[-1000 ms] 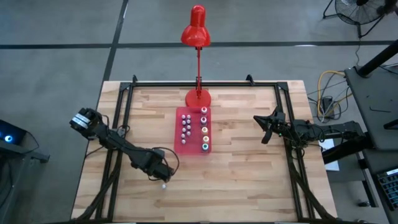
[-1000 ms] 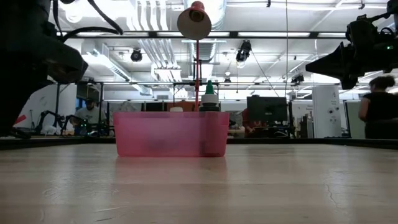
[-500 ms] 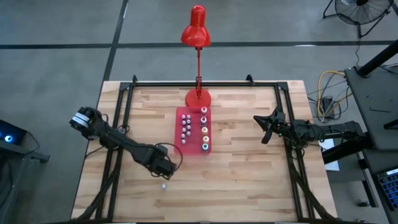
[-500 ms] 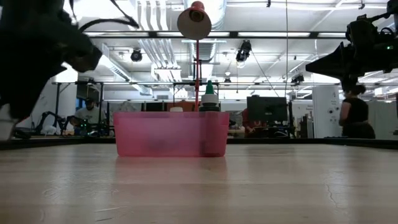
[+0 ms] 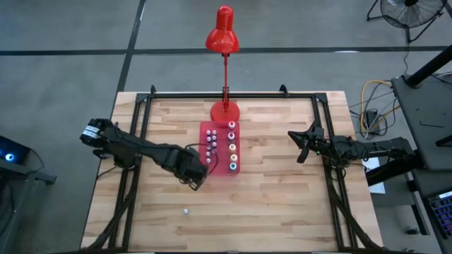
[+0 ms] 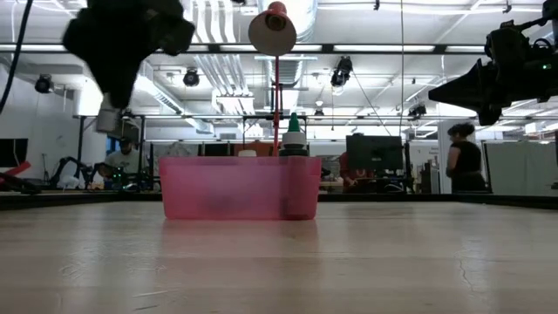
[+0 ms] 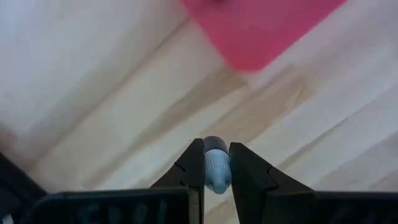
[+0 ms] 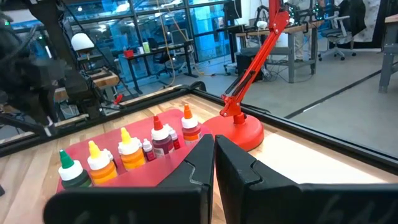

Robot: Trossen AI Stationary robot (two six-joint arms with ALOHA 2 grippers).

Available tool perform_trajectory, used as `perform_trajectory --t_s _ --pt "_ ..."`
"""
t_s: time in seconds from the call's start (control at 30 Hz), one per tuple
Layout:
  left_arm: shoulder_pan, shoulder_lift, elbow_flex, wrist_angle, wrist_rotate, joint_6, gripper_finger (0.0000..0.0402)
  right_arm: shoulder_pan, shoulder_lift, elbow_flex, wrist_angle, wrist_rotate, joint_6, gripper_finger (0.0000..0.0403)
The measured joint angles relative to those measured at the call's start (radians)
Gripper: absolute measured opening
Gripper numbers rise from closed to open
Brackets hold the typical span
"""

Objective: Pick & Place food coloring
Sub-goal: Put the small black food coloring bottle into the pink bin

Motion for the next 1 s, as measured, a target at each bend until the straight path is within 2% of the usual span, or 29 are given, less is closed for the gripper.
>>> perform_trajectory --t_s 0.4,0.6,1.0 --pt "0.125 0.007 0.108 -0.001 -0.043 0.358 0.0026 0.000 0.000 0.000 0.000 0.000 0.000 0.0009" --pt "0.175 0.011 0.116 0.098 -0.048 0.567 0.0026 0.000 0.000 0.000 0.000 0.000 0.000 0.0009" --pt "0.234 0.179 0.193 0.168 -0.046 0.936 0.0026 0.000 0.000 0.000 0.000 0.000 0.000 0.0009"
